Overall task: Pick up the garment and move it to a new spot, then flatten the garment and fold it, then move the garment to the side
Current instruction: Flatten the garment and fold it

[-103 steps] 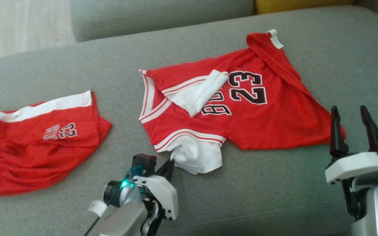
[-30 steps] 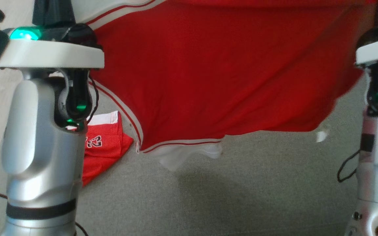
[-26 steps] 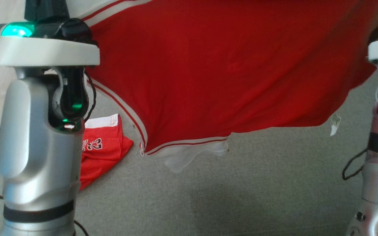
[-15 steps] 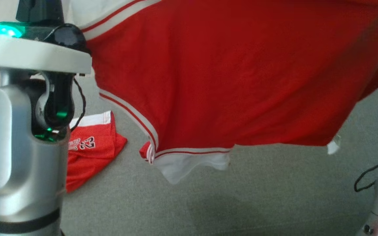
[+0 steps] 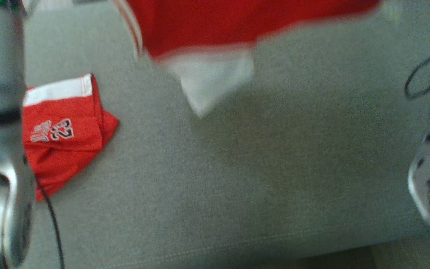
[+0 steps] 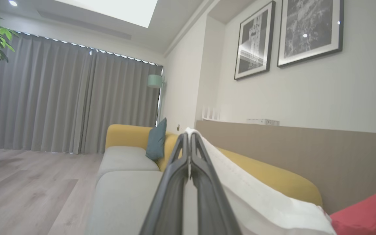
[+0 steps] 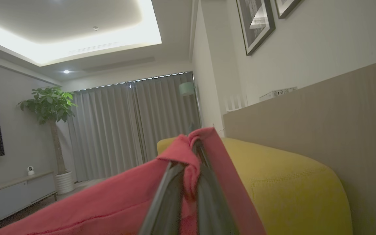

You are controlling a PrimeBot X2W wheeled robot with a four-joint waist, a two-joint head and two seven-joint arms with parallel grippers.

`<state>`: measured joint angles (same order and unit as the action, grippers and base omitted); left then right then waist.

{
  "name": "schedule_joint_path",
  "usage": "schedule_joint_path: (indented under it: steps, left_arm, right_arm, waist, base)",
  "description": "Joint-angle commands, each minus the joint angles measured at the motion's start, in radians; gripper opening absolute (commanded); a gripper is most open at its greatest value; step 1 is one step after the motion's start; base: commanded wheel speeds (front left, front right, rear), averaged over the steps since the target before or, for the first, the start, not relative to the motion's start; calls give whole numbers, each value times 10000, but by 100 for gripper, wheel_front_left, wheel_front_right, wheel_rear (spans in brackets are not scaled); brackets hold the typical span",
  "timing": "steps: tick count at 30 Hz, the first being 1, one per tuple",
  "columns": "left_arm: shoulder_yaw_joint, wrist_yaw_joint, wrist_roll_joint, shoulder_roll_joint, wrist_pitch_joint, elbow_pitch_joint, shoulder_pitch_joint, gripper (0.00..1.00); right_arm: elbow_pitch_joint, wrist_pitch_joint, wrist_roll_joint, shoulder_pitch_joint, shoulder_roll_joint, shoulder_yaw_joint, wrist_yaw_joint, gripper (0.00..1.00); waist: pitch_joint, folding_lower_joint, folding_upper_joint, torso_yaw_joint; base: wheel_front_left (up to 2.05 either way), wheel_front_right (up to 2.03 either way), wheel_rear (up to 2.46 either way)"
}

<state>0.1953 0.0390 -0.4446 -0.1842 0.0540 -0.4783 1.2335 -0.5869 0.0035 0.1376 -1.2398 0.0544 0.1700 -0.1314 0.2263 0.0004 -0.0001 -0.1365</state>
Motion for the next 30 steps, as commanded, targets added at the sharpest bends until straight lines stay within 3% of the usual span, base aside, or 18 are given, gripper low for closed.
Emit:
schedule_joint_path:
  steps: [1, 6, 14, 22, 30]
  left_arm:
    - [-186, 58, 115, -309, 287, -16, 926, 0]
    - [26, 342, 153, 180, 1261, -1544, 2341, 0]
    - [719, 754, 23, 730, 1768, -3030, 1616, 0]
    - [1613, 908, -408, 777, 1995, -3936, -839, 0]
    - [3046, 914, -1301, 347, 2049, -3673, -3780, 0]
  right_arm:
    - [-78, -414, -184, -854, -26, -22, 7, 0]
    - [-1862, -1946, -694, -2419, 125, 394, 7, 0]
    - [-3855, -2535, -493, -1711, 62, 513, 7, 0]
    - [-6231, -2072, -402, 294, 244, 242, 7, 0]
    - [-6870, -1025, -455, 2195, 946, -768, 7, 0]
  waist:
    - [749, -4, 1, 19]
    - [1162, -4, 1, 314]
    - [1419, -4, 1, 618]
    - [1020, -4, 1, 895]
    - [-60, -4, 1, 1295]
  base:
    - [0, 0, 0]
    - [0, 0, 0]
    - [0, 0, 0]
    - [0, 0, 0]
    - [0, 0, 0]
